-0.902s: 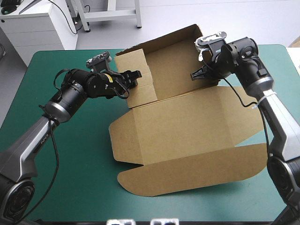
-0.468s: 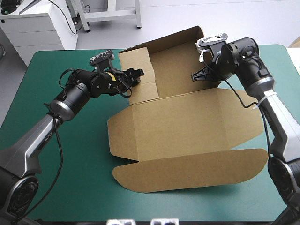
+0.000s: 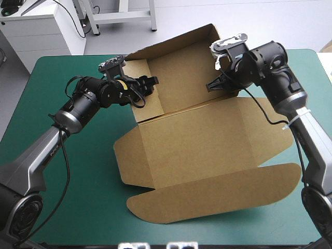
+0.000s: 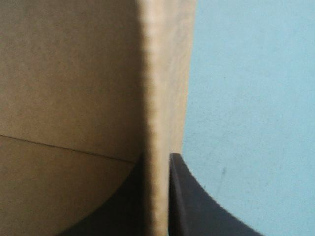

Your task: Fold the box

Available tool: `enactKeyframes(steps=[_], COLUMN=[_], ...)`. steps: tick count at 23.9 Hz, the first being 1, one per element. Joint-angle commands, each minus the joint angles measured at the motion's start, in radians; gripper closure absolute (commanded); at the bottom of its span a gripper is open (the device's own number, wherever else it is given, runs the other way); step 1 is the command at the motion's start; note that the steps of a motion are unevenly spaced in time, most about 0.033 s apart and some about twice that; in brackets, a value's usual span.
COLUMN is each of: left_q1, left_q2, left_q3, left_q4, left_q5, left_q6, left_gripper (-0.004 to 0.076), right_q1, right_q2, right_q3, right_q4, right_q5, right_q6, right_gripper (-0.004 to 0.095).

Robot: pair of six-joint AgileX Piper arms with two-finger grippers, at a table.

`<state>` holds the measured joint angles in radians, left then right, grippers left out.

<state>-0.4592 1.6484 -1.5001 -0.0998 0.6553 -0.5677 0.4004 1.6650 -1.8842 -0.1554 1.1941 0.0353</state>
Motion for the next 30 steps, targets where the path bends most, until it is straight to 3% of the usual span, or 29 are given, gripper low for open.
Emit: enactKeyframes(steps=[1,12,14,16,17,21,24,26,30], left_q1=[-0.002,-0.002,-0.002,-0.002,-0.002,-0.002,-0.002,0.005,0.070], left_q2=[-0.035,-0.061,-0.079,-0.101,-0.117,-0.158,-0.157,-0.129,0.014], left_q3=[-0.027,-0.030,-0.032,-0.032,-0.032,-0.032,-0.032,-0.055,-0.197], left_q4=[-0.057,-0.096,-0.094,-0.088,-0.078,-0.091,-0.085,-0.082,-0.092], left_q5=[-0.045,0.023,0.021,0.016,0.008,-0.042,-0.016,0.047,0.269], left_q6=[0.080,0.092,0.092,0.092,0.092,0.096,0.119,0.179,0.214], left_gripper=[0.0266,0.0269,0.0313,0.0499,0.0740,0.0732,0.0732,0.0732,0.0732], right_q1=[0.031,0.031,0.031,0.031,0.031,0.025,0.004,-0.039,-0.170], right_q2=[-0.068,-0.068,-0.066,-0.059,-0.055,-0.026,-0.003,0.019,0.027], right_q3=[-0.041,-0.041,-0.041,-0.041,-0.041,-0.041,-0.041,-0.041,0.026], right_q4=[0.054,-0.015,-0.022,-0.058,-0.082,-0.139,-0.142,-0.122,0.080], right_q5=[-0.079,-0.086,-0.086,-0.086,-0.082,-0.035,-0.002,0.057,0.057], right_q6=[-0.011,0.020,0.020,0.038,0.056,0.094,0.101,0.118,0.064], right_gripper=[0.0921,0.0921,0.0921,0.0921,0.0921,0.0922,0.0922,0.0922,0.0922])
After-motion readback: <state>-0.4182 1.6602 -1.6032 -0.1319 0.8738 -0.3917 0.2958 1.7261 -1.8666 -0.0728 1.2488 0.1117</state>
